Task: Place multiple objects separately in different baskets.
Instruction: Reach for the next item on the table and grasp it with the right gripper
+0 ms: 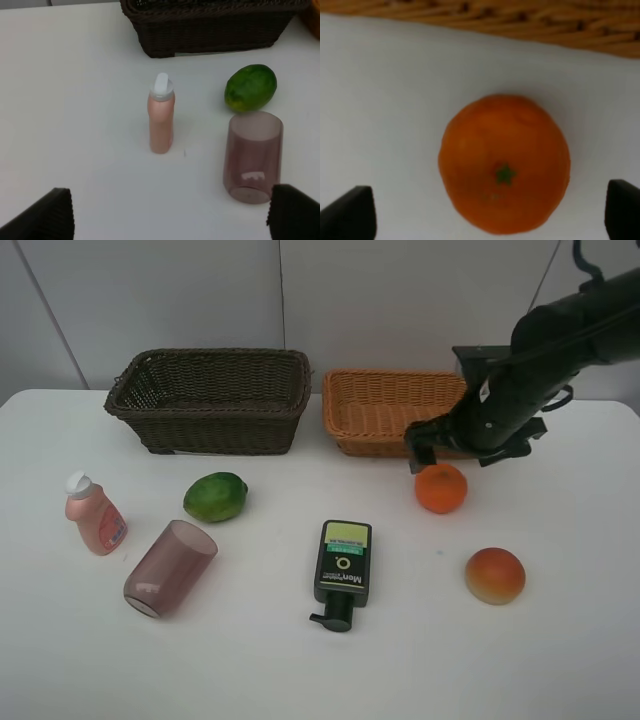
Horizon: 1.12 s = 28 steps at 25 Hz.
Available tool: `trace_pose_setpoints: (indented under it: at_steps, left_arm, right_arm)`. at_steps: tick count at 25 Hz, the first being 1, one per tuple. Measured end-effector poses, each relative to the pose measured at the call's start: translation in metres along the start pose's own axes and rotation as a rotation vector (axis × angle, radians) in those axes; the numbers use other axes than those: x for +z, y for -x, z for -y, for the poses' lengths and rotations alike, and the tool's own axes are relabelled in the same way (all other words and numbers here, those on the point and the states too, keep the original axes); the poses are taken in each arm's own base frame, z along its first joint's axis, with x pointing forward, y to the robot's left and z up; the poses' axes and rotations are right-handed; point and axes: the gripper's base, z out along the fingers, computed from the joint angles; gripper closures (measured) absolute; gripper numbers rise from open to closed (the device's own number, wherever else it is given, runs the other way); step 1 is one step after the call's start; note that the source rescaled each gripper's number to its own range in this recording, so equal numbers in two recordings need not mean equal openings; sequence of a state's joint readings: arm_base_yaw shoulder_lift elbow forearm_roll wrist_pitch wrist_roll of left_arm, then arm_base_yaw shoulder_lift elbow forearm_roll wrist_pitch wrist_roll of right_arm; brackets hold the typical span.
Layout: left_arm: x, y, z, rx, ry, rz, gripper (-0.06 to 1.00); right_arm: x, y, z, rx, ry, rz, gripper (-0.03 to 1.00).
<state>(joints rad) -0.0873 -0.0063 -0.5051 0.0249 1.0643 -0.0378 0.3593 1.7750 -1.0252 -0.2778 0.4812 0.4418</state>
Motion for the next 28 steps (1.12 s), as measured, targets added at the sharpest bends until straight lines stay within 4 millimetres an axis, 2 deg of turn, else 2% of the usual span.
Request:
trace_pose_setpoints:
  at_steps: [5,11,22,28]
  left_arm:
    - [0.0,0.0,0.0,0.0,0.0,0.0,-0.06]
    - [0.0,0.0,0.0,0.0,0.0,0.0,-0.06]
    - [0.0,0.0,0.0,0.0,0.0,0.0,-0.06]
    - [0.0,0.0,0.0,0.0,0.0,0.0,-0.06]
  right_arm:
    - [0.007,-0.005,-0.002,0.041,0.044,0.081,0.0]
    - [0.016,-0.019,-0.003,0.041,0.078,0.1,0.0]
    - [0.019,-0.019,0.003,0.037,0.079,0.124,0.0]
    - [0.033,-0.024,0.002,0.027,0.075,0.087,0.0]
